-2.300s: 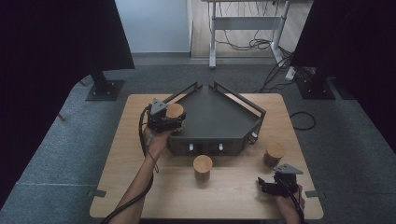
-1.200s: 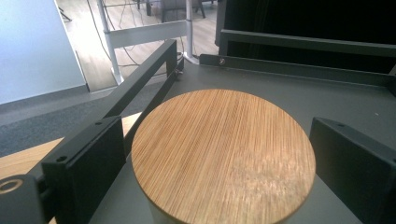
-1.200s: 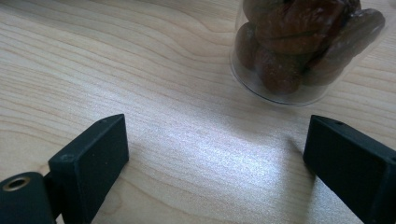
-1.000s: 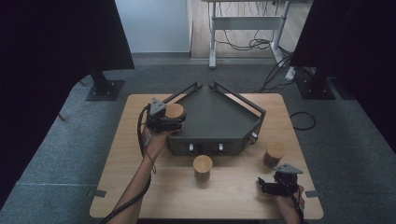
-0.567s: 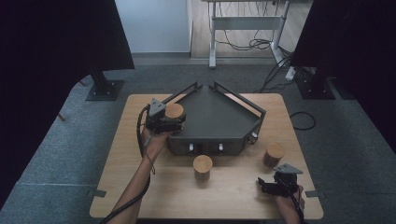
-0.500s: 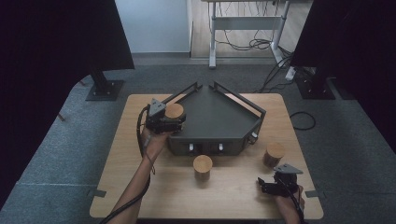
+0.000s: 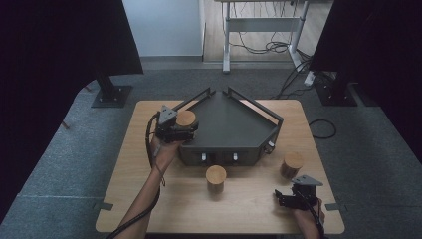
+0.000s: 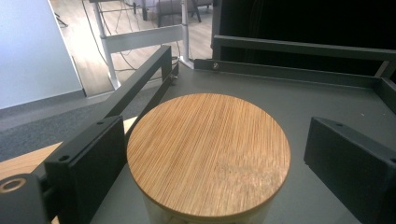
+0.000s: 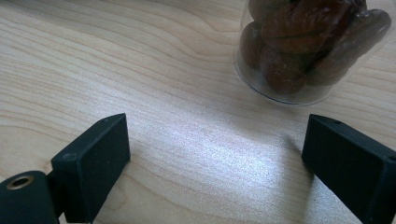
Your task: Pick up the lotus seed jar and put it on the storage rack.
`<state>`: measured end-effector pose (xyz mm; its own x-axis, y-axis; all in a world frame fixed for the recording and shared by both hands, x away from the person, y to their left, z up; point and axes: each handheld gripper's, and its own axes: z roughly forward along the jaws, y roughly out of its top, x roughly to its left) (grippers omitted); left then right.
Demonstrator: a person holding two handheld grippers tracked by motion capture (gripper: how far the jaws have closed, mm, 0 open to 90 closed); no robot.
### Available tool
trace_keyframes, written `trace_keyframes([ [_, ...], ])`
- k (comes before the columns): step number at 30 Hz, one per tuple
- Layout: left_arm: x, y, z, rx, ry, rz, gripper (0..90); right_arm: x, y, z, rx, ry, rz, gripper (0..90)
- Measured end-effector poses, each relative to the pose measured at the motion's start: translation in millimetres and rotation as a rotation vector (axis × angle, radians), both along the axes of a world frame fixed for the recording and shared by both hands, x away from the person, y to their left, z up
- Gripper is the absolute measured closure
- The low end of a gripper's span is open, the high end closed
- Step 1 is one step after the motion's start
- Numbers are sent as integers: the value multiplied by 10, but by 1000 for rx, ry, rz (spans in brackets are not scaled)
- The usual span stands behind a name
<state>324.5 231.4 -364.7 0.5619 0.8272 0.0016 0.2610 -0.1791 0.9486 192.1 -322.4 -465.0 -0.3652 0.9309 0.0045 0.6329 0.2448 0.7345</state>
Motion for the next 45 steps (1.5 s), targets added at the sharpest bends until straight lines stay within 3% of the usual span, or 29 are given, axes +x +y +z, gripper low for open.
trace_keyframes([
  [16, -37, 43, 4, -1, 3, -9, 60, 3, -17, 0, -1, 0, 10, 72],
  [45, -281, 198, 72, -28, -18, -36, 62, 10, -18, 2, -2, 2, 14, 61],
])
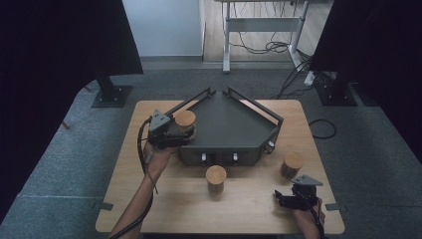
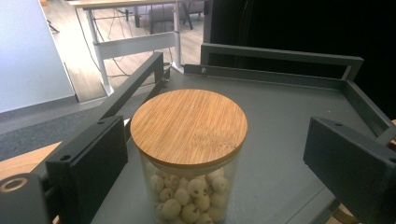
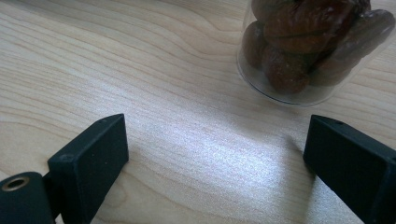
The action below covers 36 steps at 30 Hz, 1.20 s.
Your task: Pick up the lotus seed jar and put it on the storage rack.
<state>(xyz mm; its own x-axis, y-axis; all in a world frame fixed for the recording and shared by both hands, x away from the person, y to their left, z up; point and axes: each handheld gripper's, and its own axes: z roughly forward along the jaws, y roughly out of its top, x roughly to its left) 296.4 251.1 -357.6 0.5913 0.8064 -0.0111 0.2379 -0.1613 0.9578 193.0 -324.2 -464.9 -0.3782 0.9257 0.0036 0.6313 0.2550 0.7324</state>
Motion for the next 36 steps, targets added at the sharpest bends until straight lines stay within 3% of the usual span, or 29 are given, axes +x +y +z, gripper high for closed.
trace_keyframes([
  [36, -315, 208, 23, 0, -21, -13, 62, 0, 0, -1, 0, 0, 0, 61],
])
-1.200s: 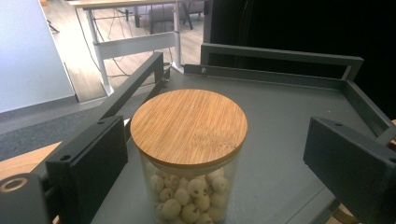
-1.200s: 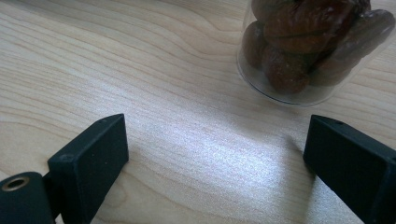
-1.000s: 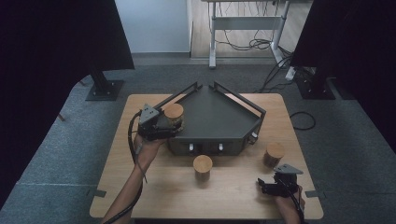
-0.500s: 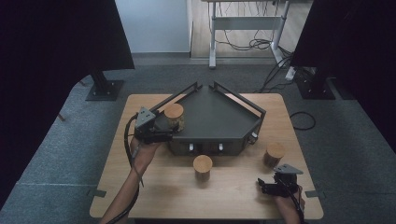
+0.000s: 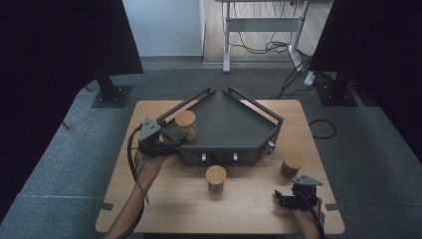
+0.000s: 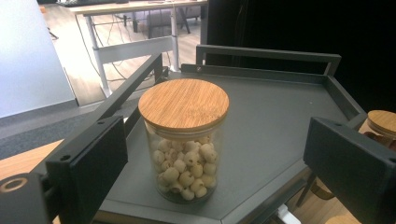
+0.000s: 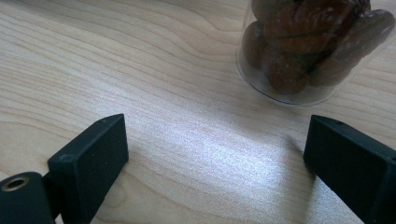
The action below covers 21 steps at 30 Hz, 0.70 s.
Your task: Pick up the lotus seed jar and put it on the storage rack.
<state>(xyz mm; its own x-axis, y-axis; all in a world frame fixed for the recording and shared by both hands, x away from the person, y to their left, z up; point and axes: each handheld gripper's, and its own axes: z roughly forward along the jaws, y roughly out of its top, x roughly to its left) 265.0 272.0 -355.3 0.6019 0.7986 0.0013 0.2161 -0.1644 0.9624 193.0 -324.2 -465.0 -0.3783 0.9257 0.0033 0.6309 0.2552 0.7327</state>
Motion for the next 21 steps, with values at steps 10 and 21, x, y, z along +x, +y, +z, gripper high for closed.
trace_keyframes([
  [10, -65, 47, -10, 5, -1, -7, 61, 0, 0, 1, 1, 1, 0, 61],
  [21, -140, 100, -18, 5, -2, -13, 60, -1, 1, -1, 0, -1, -1, 61],
])
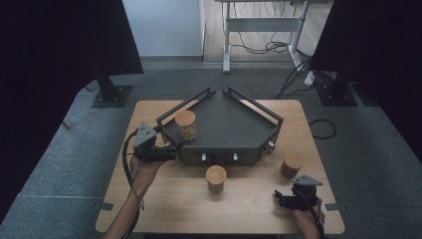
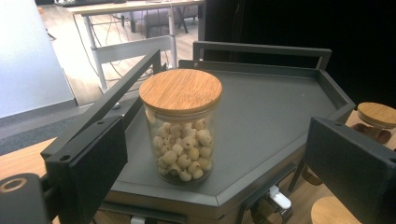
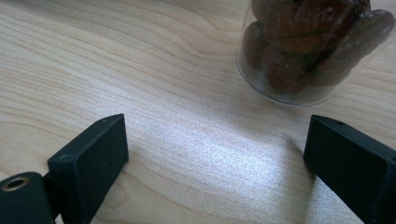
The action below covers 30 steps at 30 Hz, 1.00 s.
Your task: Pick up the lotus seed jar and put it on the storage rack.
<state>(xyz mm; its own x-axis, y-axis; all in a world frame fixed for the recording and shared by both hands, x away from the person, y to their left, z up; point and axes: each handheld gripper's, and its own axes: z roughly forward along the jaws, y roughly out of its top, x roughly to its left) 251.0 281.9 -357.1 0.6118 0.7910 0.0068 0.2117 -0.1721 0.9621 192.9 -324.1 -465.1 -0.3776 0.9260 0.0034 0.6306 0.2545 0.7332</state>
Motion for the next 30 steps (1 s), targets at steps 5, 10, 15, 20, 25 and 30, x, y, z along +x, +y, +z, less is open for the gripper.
trace_keyframes([
  [5, -33, 26, -2, 1, 1, -4, 60, 1, 0, 1, -1, 0, 1, 61],
  [10, -64, 48, -8, 0, 1, -9, 61, 1, 0, 2, 0, 1, 0, 61],
  [15, -84, 63, -17, -1, 4, -10, 61, 1, -1, 1, -1, 0, 1, 61],
  [20, -100, 86, -28, -4, 6, -10, 61, 1, 0, 1, -1, 0, 0, 61],
  [25, -116, 101, -24, -1, 8, -11, 61, 0, 0, 1, -1, 0, 0, 61],
  [30, -136, 110, -23, 0, 8, -13, 61, 0, 0, 1, -1, 0, 0, 61],
])
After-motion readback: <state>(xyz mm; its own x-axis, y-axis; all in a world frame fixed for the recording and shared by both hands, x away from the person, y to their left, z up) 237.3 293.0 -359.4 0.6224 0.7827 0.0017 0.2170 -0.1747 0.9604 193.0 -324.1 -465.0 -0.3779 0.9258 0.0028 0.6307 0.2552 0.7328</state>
